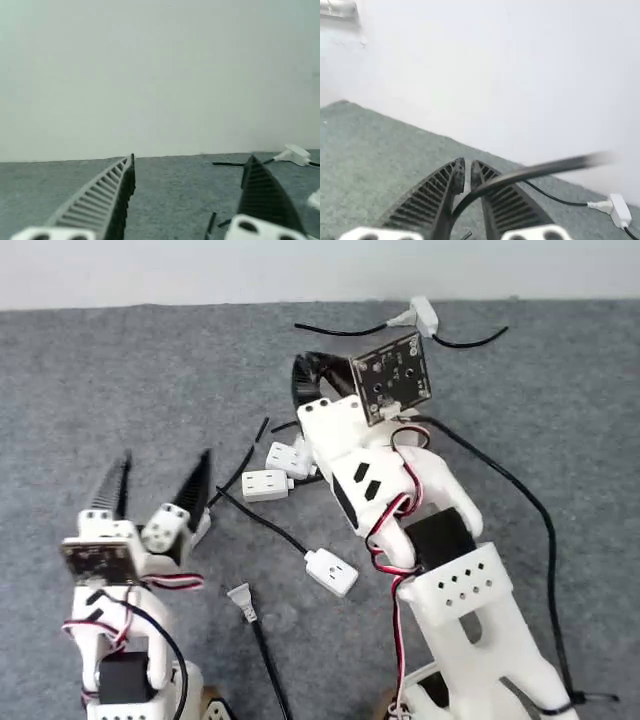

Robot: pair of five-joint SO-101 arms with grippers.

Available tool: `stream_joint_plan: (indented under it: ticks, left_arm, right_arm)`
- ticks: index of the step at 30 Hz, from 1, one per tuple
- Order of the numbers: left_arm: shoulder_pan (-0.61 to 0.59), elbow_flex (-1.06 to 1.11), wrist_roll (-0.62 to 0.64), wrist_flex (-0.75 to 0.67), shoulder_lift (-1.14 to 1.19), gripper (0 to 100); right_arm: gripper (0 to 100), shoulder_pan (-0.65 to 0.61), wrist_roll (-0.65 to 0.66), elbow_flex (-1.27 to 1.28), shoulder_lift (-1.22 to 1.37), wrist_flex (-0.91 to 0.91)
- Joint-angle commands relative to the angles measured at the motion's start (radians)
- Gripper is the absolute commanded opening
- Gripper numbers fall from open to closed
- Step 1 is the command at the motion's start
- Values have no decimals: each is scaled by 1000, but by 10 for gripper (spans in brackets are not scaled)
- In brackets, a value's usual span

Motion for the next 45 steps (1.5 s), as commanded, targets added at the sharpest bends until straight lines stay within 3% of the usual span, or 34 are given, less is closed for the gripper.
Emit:
stream_joint_plan:
  ticks: [1,5,9,17,24,32,45]
  left_arm:
    - [127,-64,-20,29,-9,320]
    - [149,-65,-37,55,-9,320]
    - [68,-22,-29,49,-9,320]
    - [-72,206,-35,-232,-9,320]
    - [-66,213,-35,-233,-2,320]
    - [81,194,-106,-81,0,320]
    - [86,225,-250,117,0,320]
  right_arm:
    - [8,-51,-18,-11,-41,-50]
    - [8,-93,-14,-12,-45,-42]
    - [8,-58,-15,15,-39,-2]
    - [8,-8,-12,158,-35,97]
    - [8,-30,-20,396,-33,97]
    - [8,-33,-20,517,84,105]
    - [8,-50,-21,491,446,71]
